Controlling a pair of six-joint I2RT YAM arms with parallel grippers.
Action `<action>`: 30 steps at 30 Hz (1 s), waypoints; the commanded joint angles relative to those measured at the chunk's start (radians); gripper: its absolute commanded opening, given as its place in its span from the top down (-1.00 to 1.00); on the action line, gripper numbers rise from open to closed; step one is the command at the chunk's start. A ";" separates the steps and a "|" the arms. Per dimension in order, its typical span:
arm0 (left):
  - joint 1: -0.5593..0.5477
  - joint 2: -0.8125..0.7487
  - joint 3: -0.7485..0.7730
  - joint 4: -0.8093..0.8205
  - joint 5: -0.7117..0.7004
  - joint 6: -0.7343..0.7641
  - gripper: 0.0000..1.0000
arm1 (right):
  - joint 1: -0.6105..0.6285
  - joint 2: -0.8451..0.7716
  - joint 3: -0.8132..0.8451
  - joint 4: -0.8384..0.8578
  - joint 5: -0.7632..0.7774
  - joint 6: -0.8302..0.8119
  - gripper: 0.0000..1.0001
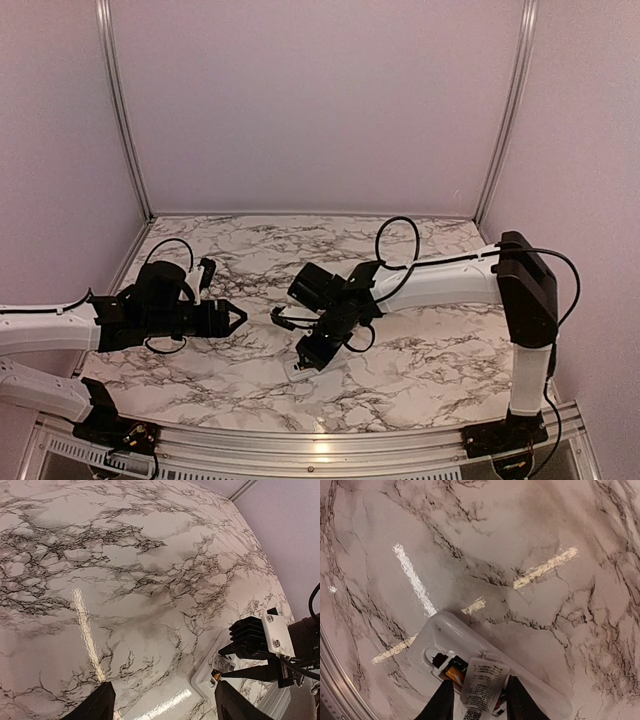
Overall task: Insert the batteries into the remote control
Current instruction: Pick up the battery cover at the center of the board.
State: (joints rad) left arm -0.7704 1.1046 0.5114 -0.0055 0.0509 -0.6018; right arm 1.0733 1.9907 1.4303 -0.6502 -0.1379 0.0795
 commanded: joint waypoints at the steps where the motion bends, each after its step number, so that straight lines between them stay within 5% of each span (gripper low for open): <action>1: 0.006 -0.023 0.018 -0.025 -0.014 0.011 -0.44 | 0.002 0.020 0.039 -0.014 0.027 0.013 0.32; 21: 0.005 -0.026 0.010 -0.024 -0.012 0.015 -0.45 | 0.045 0.075 0.085 -0.085 0.103 0.008 0.40; 30: 0.005 -0.035 0.005 -0.028 -0.016 0.021 -0.46 | 0.048 0.082 0.083 -0.096 0.119 -0.003 0.61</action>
State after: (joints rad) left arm -0.7704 1.0878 0.5114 -0.0067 0.0471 -0.5972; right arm 1.1088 2.0422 1.4925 -0.6922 -0.0349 0.0788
